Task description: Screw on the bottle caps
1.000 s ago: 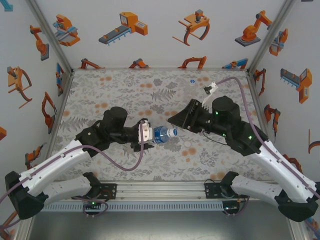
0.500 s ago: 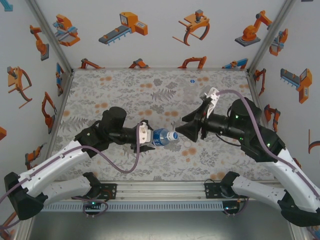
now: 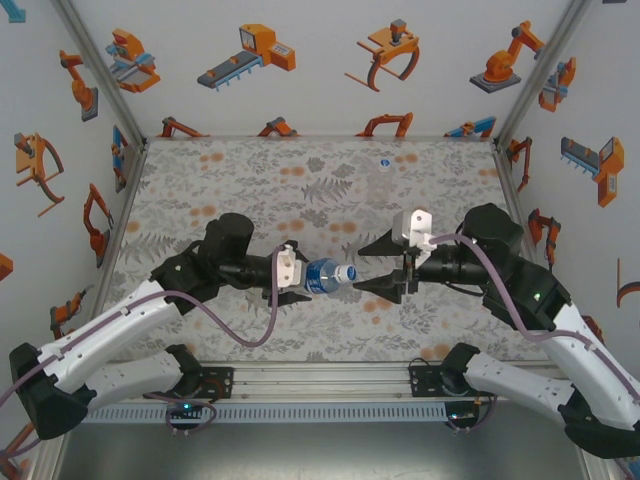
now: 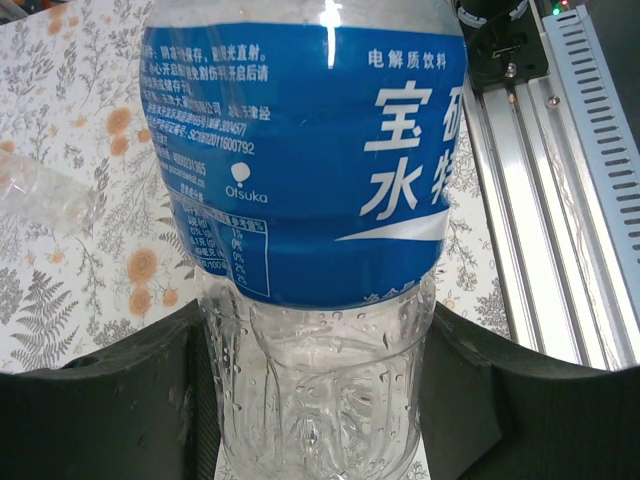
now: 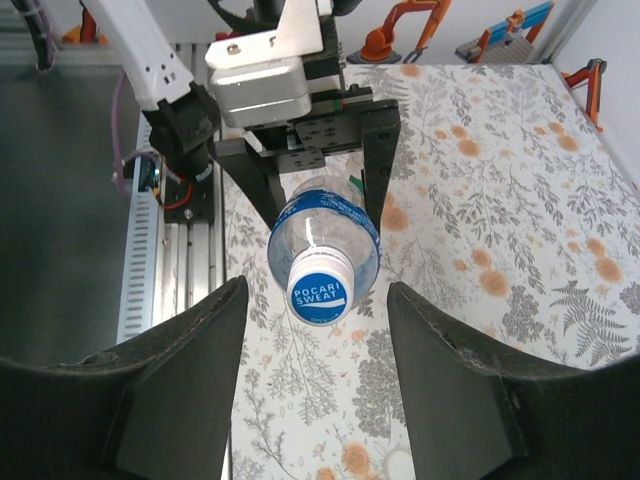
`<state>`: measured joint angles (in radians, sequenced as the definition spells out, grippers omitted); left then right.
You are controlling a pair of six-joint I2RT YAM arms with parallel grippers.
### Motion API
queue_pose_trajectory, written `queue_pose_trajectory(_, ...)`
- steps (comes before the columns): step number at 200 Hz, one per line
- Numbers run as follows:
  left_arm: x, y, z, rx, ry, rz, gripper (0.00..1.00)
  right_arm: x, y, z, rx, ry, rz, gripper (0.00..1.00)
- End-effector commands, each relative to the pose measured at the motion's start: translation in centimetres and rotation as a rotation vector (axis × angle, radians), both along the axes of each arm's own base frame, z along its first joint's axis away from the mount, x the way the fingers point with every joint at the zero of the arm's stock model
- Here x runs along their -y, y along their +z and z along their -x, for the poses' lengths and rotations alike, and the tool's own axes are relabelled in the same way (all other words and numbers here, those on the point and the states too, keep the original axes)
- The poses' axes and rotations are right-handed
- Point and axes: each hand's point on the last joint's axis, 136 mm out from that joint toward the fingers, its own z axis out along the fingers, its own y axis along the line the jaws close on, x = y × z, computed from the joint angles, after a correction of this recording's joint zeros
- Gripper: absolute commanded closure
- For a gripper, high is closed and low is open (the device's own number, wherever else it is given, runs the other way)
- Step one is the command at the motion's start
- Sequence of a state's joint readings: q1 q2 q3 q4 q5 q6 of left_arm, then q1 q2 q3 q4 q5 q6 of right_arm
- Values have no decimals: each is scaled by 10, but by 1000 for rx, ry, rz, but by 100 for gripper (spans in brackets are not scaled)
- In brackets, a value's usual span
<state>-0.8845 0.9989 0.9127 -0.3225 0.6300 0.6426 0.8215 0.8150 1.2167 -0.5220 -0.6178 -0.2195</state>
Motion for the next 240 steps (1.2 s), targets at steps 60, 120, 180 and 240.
queue_pose_trajectory(60, 5, 16, 11, -3, -51, 31, 100, -2, -8, 13, 61, 91, -3, 44)
queue_pose_trajectory(120, 6, 19, 11, -6, -46, 33, 100, -6, -13, 3, 68, 54, -7, 49)
queue_pose_trajectory(180, 7, 17, 10, -9, -48, 21, 100, -14, -18, 1, 47, 60, -11, 55)
queue_pose_trajectory(240, 7, 14, 5, 0, -25, 11, 100, -16, -24, -19, -73, -69, -9, 85)
